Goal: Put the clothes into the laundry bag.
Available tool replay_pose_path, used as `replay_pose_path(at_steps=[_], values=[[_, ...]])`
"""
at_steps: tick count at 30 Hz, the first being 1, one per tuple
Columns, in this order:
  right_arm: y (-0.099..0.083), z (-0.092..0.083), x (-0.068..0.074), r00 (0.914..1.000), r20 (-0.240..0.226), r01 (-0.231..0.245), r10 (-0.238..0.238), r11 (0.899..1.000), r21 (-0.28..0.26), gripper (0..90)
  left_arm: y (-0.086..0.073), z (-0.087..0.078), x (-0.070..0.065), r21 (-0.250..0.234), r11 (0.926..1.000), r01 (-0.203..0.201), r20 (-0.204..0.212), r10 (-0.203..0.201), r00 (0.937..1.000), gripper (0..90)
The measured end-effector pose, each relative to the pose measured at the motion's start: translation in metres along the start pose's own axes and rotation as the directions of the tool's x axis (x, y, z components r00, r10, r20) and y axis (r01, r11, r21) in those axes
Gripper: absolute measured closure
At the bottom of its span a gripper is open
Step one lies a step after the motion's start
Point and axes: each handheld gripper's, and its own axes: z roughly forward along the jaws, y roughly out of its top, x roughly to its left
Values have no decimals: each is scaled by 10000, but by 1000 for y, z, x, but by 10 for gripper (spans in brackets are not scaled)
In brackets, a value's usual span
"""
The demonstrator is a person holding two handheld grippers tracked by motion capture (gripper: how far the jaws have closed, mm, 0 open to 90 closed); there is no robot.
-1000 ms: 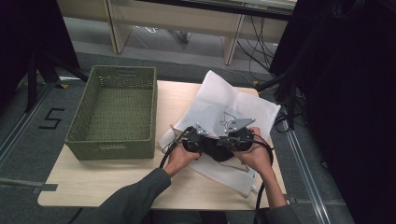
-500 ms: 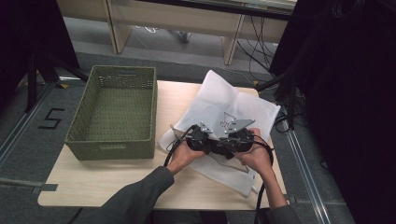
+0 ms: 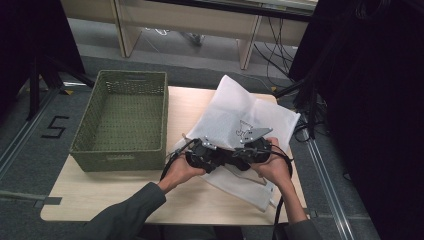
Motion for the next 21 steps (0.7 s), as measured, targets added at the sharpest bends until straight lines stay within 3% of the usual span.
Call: replay_pose_path(at_steps=[3, 5, 12, 16, 17, 21], values=[[0, 0, 0, 10000, 15, 27, -27, 10000, 32, 879, 3, 12, 0, -135, 9999, 10, -146, -12, 9999, 803], [0, 0, 1, 10000, -14, 33, -33, 10000, 32, 880, 7, 20, 0, -243, 9997, -6, -299, -1, 9996, 838], [0, 1, 2, 10000, -36, -36, 36, 9999, 109, 880, 24, 42, 1, -633, 9980, 31, -1024, -96, 9947, 860], [0, 1, 1, 9999, -101, 46, -45, 10000, 63, 880, 33, 48, 3, -1096, 9936, 253, -1363, -402, 9899, 861], [-1, 1, 1, 10000, -65, 59, -58, 10000, 51, 880, 36, 47, 3, -1375, 9900, 313, -1593, -533, 9858, 861], [-1, 1, 1, 9999, -106, 29, -29, 10000, 60, 880, 36, 48, 2, -1152, 9931, 218, -1188, -355, 9923, 839]])
